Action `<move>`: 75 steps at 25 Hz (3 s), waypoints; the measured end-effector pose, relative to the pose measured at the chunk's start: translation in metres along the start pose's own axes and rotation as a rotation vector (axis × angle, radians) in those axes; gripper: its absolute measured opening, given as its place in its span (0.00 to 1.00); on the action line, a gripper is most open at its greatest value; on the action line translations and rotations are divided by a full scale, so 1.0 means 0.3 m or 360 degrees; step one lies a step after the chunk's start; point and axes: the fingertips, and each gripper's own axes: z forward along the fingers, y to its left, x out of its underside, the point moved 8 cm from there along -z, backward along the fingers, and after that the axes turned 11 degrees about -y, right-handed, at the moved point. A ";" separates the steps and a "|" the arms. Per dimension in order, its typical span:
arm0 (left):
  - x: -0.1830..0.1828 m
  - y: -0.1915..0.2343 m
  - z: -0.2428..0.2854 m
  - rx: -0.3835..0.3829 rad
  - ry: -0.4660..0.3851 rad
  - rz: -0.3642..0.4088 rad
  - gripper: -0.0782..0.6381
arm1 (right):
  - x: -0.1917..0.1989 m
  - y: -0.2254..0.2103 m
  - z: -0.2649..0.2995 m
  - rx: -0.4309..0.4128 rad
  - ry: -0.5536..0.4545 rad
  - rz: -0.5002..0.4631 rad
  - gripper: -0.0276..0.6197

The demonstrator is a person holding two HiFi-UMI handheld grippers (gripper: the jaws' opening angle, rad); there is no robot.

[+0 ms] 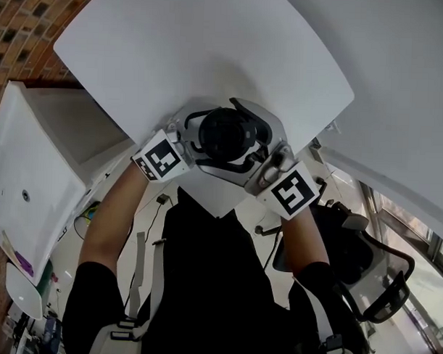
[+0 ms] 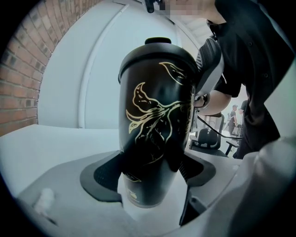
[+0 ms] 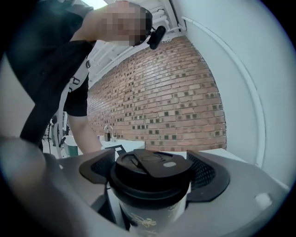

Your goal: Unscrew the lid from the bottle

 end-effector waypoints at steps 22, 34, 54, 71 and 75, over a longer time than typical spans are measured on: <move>0.003 -0.005 0.002 -0.0035 -0.0019 0.0003 0.64 | 0.016 0.016 0.003 0.0194 0.0012 0.0059 0.78; 0.005 -0.005 0.002 -0.0011 -0.0024 0.0004 0.65 | -0.075 -0.033 0.002 0.0107 -0.0223 0.0306 0.79; 0.053 -0.111 -0.130 -0.0473 0.0049 -0.0054 0.66 | -0.123 0.040 -0.224 0.0428 -0.0225 0.0231 0.79; -0.219 -0.545 -0.246 -0.0730 -0.0193 -0.0143 0.25 | -0.242 0.371 -0.353 0.0096 -0.0290 0.0305 0.79; -0.297 -0.590 -0.324 -0.0736 -0.0247 -0.0113 0.11 | -0.298 0.446 -0.334 0.0091 -0.0328 0.0290 0.79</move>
